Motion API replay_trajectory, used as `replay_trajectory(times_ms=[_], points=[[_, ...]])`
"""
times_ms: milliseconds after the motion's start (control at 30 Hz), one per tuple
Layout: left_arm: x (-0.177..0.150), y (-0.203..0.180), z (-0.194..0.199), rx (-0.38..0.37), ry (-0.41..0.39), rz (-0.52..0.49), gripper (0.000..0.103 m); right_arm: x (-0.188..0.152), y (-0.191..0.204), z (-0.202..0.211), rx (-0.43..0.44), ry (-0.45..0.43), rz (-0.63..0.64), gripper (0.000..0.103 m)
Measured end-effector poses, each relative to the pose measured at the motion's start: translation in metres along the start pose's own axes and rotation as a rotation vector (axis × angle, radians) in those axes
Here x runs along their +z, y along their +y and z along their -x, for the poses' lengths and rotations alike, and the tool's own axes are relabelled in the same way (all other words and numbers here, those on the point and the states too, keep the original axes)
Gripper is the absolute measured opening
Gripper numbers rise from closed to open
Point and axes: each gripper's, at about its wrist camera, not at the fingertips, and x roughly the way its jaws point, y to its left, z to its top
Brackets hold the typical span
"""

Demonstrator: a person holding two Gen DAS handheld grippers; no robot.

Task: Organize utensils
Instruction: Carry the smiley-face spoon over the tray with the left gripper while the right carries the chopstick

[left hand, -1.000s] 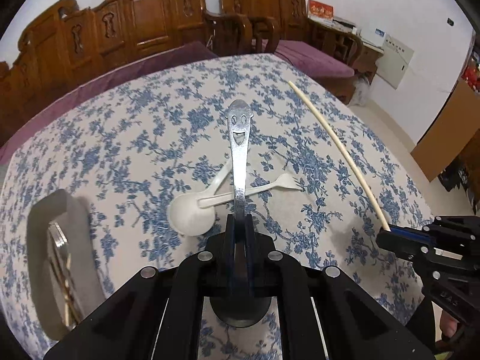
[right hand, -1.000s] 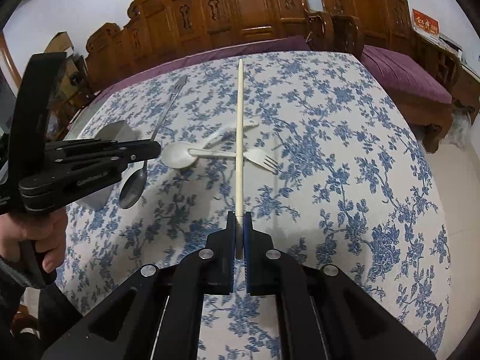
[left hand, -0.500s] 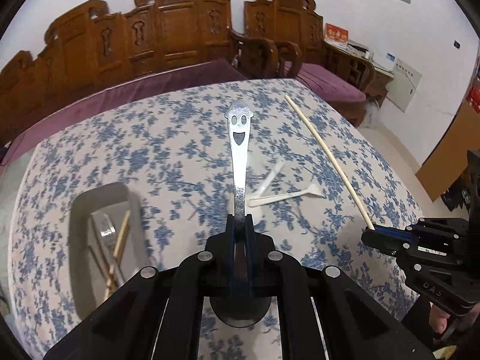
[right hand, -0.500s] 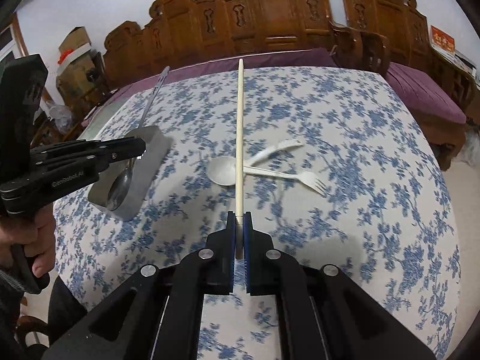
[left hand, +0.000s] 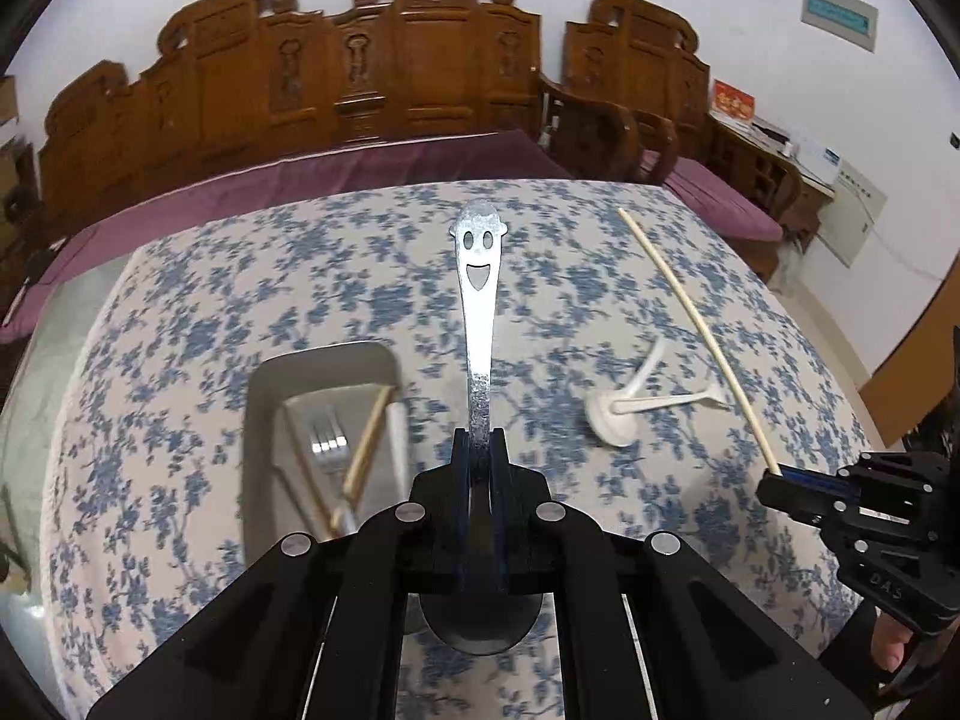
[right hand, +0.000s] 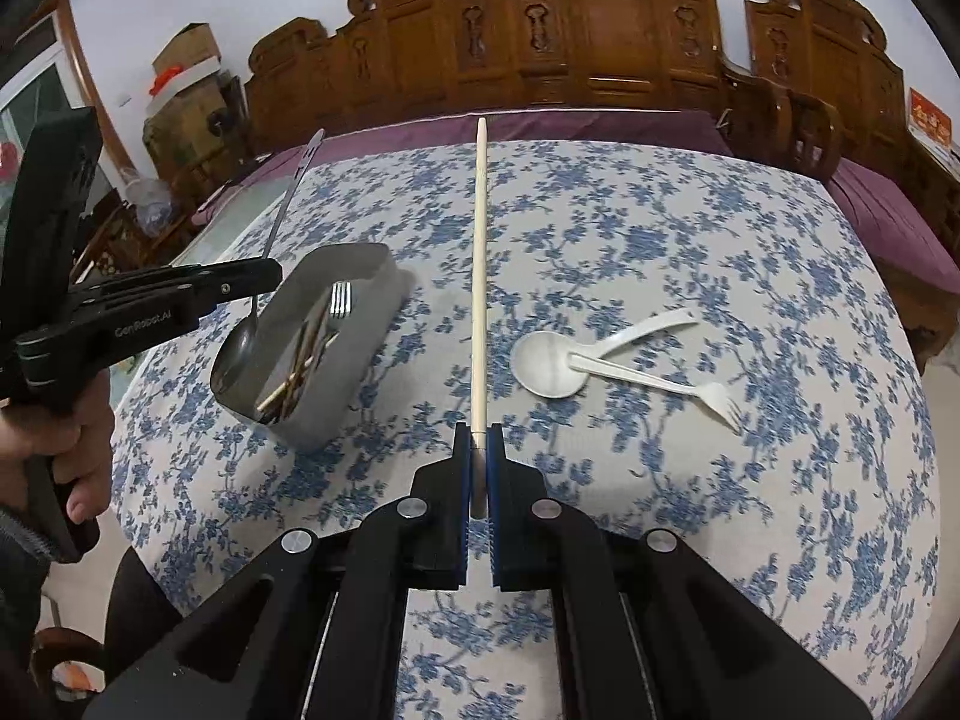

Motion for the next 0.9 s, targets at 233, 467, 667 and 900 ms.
replay_trajectory(times_ms=[233,467,667,900], points=[[-0.006,0.028,-0.003,0.022,0.011,0.036,0.005,0.008,0.024,-0.016,0.021,0.020,0.032,0.006],[-0.014,0.057,-0.018,0.043,0.040,0.079,0.005,0.016,0.049,-0.033,0.047,0.038,0.066,0.006],[-0.022,0.077,-0.034,0.054,0.070,0.108,0.005,0.021,0.064,-0.045,0.059,0.056,0.085,0.006],[-0.034,0.089,-0.054,0.052,0.111,0.137,0.005,0.022,0.076,-0.056,0.068,0.075,0.102,0.006]])
